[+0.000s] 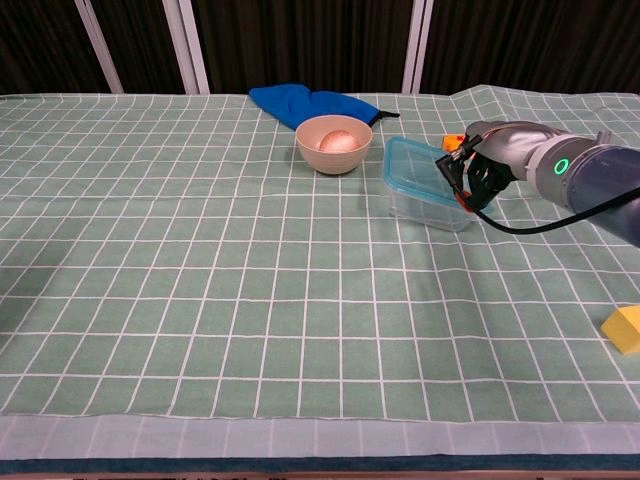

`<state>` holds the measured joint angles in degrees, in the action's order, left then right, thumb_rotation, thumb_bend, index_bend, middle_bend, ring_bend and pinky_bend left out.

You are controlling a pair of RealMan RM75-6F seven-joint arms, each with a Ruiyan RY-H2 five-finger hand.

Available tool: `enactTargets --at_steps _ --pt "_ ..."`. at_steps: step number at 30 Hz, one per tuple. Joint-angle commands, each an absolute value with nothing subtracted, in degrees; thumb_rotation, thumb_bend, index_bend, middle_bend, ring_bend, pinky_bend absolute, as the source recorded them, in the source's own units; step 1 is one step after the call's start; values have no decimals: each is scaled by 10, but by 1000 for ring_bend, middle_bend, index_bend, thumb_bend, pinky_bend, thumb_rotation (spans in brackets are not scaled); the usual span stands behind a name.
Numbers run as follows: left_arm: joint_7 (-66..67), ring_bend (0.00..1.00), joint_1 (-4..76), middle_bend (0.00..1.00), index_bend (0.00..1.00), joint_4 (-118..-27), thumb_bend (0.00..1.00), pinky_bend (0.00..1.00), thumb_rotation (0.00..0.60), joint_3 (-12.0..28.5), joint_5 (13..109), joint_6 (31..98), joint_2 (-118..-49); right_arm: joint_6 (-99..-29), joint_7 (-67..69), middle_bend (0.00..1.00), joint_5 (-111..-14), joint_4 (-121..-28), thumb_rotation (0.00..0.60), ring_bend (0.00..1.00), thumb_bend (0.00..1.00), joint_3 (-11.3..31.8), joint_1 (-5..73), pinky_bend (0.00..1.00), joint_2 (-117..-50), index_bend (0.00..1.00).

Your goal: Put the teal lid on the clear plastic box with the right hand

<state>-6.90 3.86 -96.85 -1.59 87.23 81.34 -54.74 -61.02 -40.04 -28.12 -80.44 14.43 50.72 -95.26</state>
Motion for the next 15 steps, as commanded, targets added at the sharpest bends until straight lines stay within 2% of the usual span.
enactTargets --at_steps 1,7,15 --pt "-68 0 39 0 86 -968 526 0 600 -16 872 814 -548 -610 -391 644 -286 -803 600 312 516 147 503 0 -955 781" --pt "-67 0 38 0 86 -968 526 0 600 -15 872 814 -548 -611 -375 644 -295 -802 600 312 517 152 497 0 -958 781" --pt "-65 0 38 0 86 -968 526 0 600 -15 872 814 -548 -611 -395 644 -316 -801 600 312 516 138 503 0 -967 784"
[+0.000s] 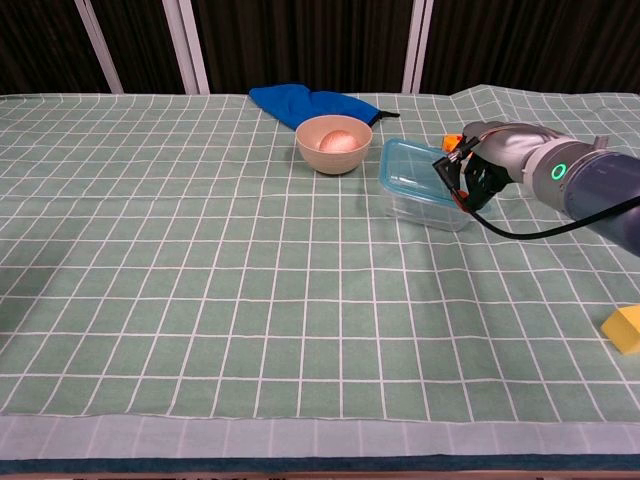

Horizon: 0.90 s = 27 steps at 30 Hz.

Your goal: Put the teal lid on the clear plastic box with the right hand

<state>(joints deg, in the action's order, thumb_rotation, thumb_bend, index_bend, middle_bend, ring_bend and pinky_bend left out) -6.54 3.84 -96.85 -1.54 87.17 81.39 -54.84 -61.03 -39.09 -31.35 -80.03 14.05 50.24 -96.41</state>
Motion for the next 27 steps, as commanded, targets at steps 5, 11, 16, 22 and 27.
enactTargets --at_steps 5,11,16,22,27 --pt "-65 0 38 0 86 -968 525 0 600 -15 872 814 -548 -614 -400 644 -316 -800 600 312 517 135 502 0 -973 785" --pt "-65 0 39 0 86 -969 526 0 600 -15 872 814 -548 -615 -399 644 -319 -795 600 312 517 139 502 0 -982 785" --pt "-66 0 38 0 87 -969 526 0 600 -16 873 814 -548 -612 -399 645 -316 -787 600 312 517 141 502 0 -989 786" --pt "-67 0 38 0 86 -969 526 0 600 -16 873 815 -548 -609 -395 645 -317 -781 600 312 516 143 500 0 -996 787" --pt "-67 0 38 0 86 -968 526 0 600 -16 874 815 -548 -608 -386 646 -321 -777 600 312 516 148 496 0 -998 790"
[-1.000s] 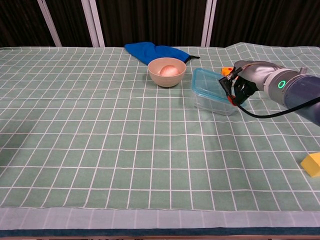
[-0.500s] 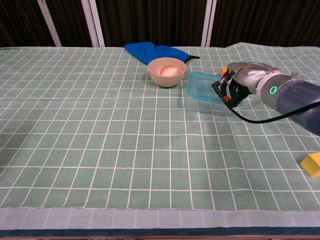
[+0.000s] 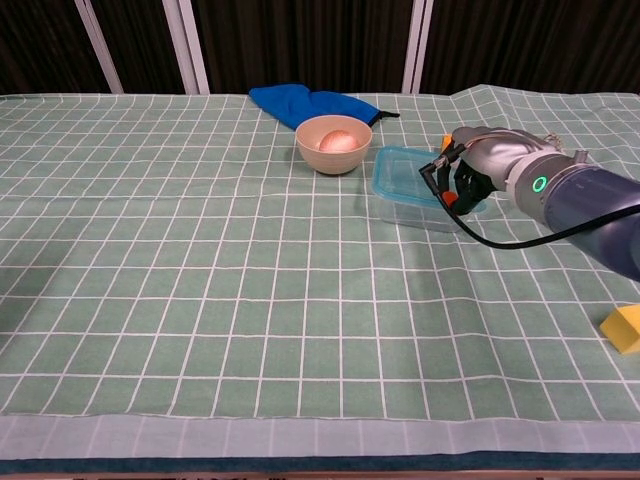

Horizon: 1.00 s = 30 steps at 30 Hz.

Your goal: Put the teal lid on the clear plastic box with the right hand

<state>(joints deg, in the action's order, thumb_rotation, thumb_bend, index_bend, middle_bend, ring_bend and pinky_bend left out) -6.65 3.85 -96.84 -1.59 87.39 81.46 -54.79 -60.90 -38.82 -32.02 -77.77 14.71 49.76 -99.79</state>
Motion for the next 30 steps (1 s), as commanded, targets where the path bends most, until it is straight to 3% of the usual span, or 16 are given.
enactTargets --at_steps 1,30 --pt "-66 0 38 0 86 -968 526 0 600 -16 874 815 -548 -608 -385 646 -321 -777 600 312 516 149 495 0 -997 789" --pt "-64 0 38 0 86 -968 526 0 600 -16 874 817 -549 -606 -348 646 -348 -786 600 312 517 152 468 0 -983 790"
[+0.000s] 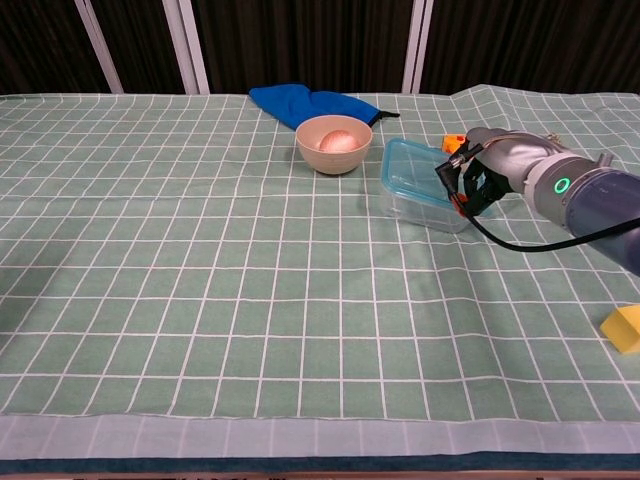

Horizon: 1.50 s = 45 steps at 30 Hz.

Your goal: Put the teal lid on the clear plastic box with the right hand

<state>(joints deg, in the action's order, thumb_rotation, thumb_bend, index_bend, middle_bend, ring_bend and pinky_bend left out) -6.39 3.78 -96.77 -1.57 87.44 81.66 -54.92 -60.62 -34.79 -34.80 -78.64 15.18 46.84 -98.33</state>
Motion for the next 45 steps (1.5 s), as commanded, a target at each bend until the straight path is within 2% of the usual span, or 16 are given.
enactTargets --at_steps 1,45 --pt "-64 0 38 0 86 -968 526 0 600 -16 874 817 -549 -606 -347 646 -347 -786 600 312 516 152 467 0 -983 790" --pt "-60 0 37 0 86 -966 526 0 600 -15 876 820 -551 -601 -308 646 -368 -772 600 312 517 162 448 0 -1007 794"
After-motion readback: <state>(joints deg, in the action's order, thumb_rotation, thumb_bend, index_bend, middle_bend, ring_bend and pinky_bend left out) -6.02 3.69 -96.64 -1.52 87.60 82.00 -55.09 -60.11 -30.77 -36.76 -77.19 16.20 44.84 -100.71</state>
